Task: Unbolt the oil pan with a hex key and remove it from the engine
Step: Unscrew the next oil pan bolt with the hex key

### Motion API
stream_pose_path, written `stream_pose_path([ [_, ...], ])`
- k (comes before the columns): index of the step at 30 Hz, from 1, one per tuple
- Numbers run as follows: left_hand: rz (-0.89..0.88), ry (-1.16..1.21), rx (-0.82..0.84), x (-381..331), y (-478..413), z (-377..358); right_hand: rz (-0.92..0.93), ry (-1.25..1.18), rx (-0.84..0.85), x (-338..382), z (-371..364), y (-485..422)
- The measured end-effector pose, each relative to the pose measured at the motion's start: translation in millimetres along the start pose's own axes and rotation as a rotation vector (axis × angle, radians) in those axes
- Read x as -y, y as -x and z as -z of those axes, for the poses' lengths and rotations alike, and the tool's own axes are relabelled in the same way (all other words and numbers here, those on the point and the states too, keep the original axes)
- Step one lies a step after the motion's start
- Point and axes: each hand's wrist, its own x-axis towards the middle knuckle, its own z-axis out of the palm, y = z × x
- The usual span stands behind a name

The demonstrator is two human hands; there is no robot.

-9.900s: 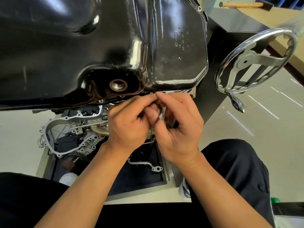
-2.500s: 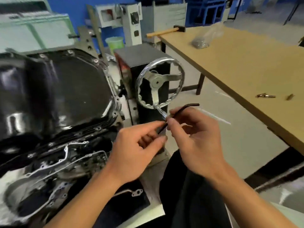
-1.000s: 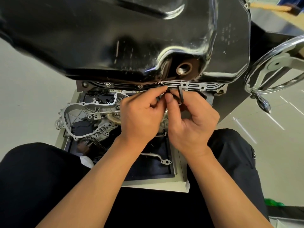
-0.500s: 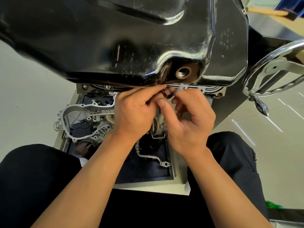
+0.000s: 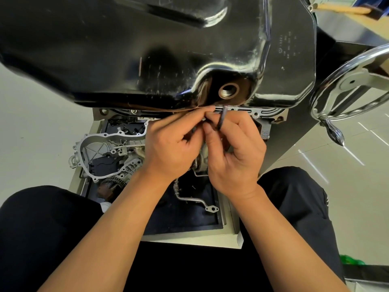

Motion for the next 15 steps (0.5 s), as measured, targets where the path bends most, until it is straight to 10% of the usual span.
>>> stream_pose_path([
  [15,-0.047,0.012,0.040,1.0,-4.5,7.1,0.011,-0.032,0.032,3.5,-2.1,2.8],
])
